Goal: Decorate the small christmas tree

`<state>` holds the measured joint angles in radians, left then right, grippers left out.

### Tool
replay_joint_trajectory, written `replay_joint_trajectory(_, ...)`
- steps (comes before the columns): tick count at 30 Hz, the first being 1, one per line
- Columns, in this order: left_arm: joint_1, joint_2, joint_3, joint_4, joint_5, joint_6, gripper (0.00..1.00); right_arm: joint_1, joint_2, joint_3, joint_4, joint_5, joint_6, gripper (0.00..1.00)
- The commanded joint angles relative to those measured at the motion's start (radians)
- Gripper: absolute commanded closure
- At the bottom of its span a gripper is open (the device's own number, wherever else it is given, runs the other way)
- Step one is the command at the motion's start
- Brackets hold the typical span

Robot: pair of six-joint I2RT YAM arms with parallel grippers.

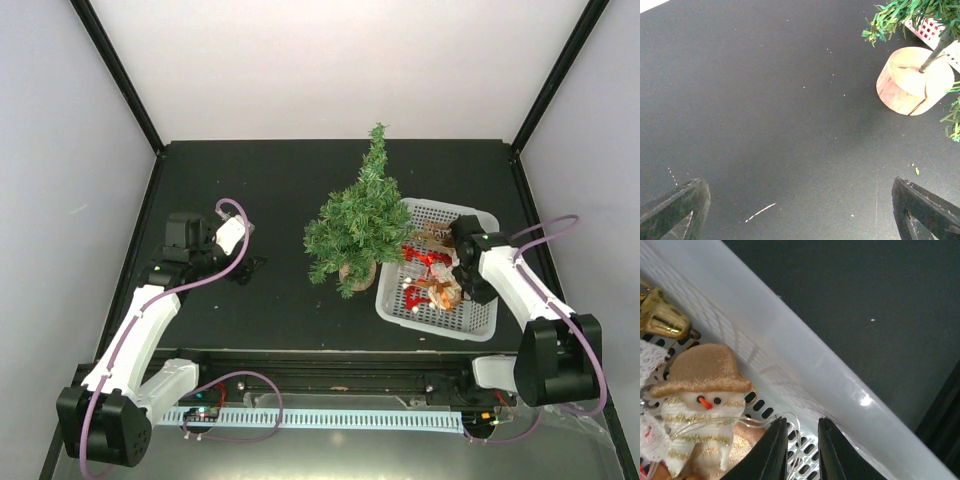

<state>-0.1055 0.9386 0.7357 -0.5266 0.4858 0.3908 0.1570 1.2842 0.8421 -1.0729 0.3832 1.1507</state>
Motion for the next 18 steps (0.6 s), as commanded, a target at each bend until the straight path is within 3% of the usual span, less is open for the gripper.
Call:
replay_joint_trajectory(1, 0.005, 0.003, 0.025, -0.009, 0.003, -0.003, 0.01, -0.077, 0.008, -0.004, 0.002, 0.049, 0.006, 0.81)
replay_joint_trajectory(11, 0.005, 0.014, 0.028, -0.004, 0.005, -0.004, 0.01, -0.247, 0.021, 0.042, 0.023, 0.097, 0.015, 0.8)
replay_joint_trajectory(18, 0.005, 0.017, 0.021, -0.004, -0.001, -0.001, 0.01, -0.264, 0.032, 0.099, 0.082, 0.075, -0.118, 0.81)
